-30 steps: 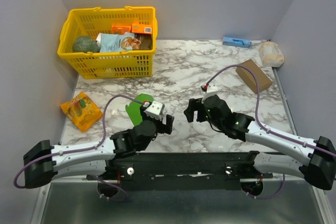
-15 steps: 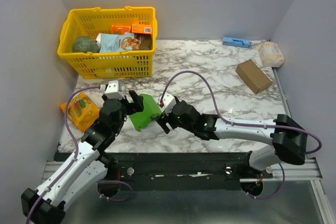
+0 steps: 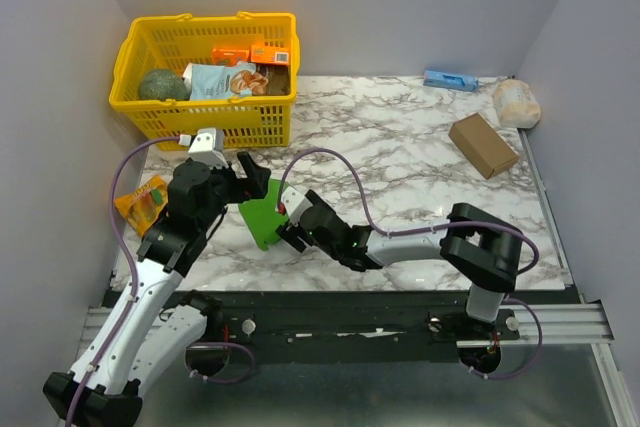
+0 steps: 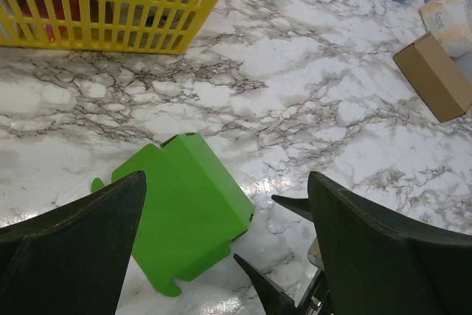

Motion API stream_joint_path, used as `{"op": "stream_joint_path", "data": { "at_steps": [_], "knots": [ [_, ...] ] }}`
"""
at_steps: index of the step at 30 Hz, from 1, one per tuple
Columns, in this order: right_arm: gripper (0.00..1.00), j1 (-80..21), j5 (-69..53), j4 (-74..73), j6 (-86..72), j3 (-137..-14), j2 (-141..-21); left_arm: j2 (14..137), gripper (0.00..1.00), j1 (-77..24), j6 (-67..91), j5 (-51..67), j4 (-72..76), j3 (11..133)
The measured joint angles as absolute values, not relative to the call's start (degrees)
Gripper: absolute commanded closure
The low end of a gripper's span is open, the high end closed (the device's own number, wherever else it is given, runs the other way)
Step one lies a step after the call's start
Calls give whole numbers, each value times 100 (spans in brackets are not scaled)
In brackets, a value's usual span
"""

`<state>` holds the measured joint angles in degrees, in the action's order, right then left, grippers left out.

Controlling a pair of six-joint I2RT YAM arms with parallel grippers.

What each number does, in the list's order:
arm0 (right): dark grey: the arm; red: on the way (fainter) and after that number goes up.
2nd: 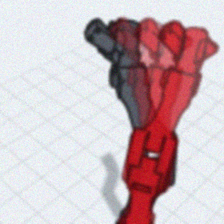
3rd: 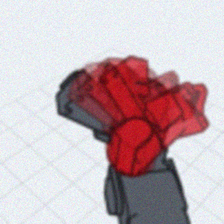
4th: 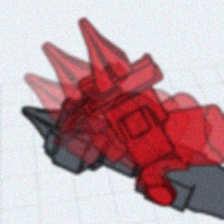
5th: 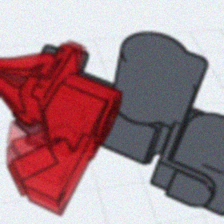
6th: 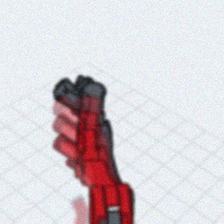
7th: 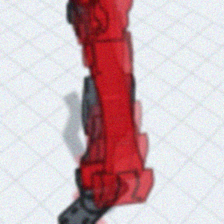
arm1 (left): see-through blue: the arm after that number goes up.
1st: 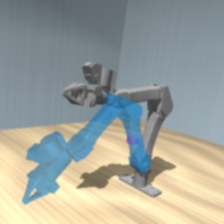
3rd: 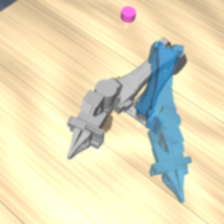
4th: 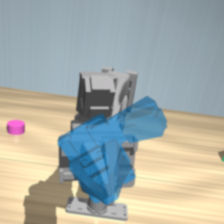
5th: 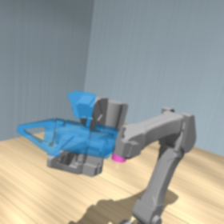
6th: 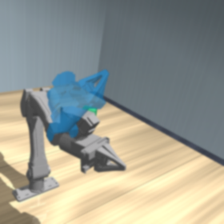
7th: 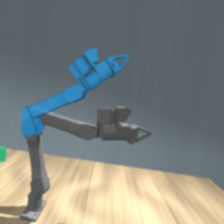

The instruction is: Fold the paper box

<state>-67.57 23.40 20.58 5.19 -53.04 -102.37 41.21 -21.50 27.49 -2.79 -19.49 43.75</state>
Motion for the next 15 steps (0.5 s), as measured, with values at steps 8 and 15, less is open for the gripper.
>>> {"op": "stream_joint_path", "data": {
  "at_steps": [8, 15],
  "knots": [
    [20, -6757, 2502, 2508, 803, -5588, -10879, 4150, 1, -2058, 2403, -200, -2281, 4473],
    [35, -6757, 2788, 2995, 1037, -5586, -11198, 4165, 1, -1970, 2311, -161, -2287, 4471]
  ]
}}
